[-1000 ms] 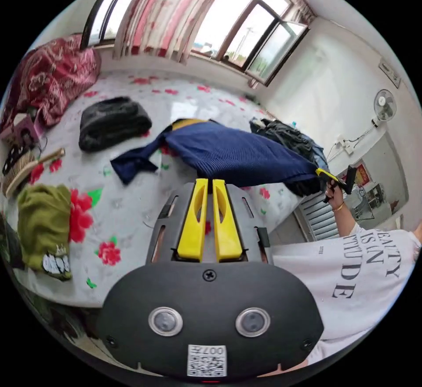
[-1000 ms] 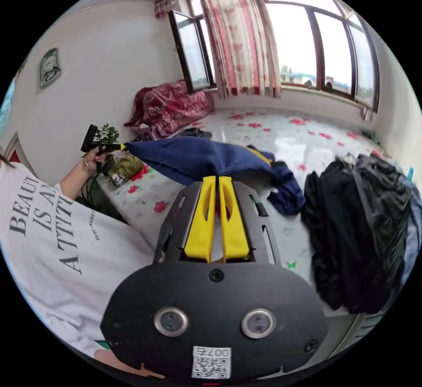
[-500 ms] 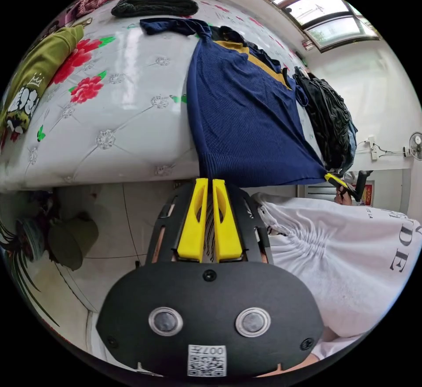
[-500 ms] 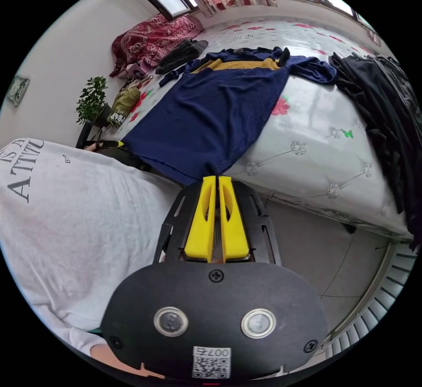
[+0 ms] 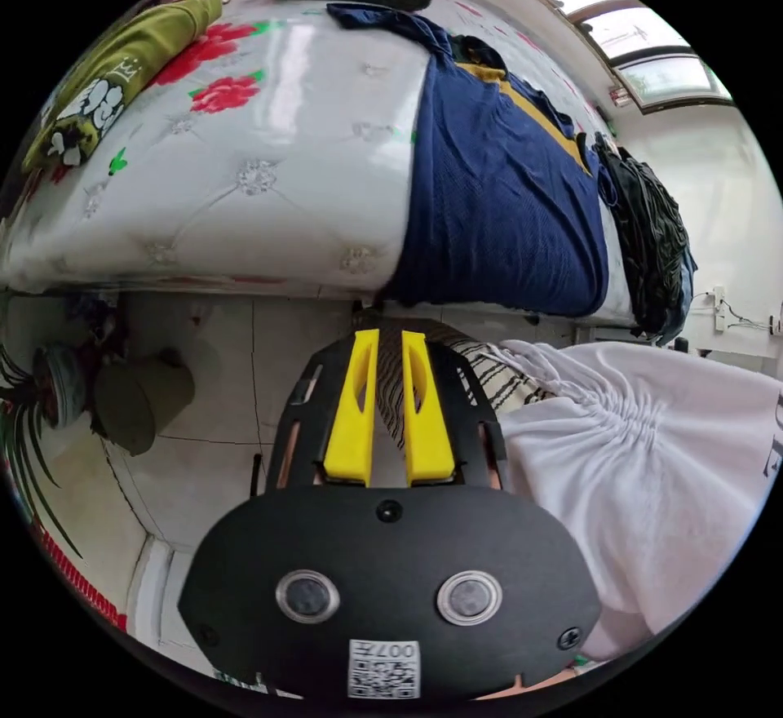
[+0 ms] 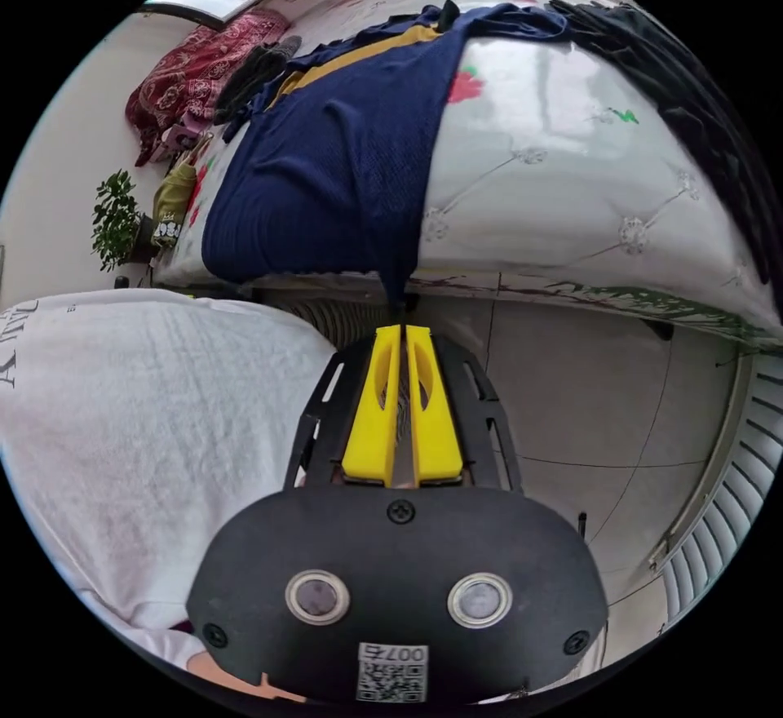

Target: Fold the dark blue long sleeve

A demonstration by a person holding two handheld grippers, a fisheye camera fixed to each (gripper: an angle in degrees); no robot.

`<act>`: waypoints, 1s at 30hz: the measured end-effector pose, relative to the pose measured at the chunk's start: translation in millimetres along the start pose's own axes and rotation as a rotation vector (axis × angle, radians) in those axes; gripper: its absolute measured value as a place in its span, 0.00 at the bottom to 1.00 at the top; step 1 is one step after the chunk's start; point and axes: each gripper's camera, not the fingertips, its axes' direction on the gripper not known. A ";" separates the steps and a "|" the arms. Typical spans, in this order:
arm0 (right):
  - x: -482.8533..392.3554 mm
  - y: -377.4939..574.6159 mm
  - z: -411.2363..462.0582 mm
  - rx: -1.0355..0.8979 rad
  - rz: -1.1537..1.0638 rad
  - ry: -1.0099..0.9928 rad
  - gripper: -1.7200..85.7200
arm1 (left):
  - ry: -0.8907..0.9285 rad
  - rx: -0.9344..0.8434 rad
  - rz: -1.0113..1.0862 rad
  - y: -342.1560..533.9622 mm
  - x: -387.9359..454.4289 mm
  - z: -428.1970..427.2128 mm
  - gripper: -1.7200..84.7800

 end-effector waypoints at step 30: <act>-106.8 -238.4 -36.5 0.012 -0.123 -0.095 0.02 | -0.269 0.378 0.165 -445.3 -30.7 -111.5 0.03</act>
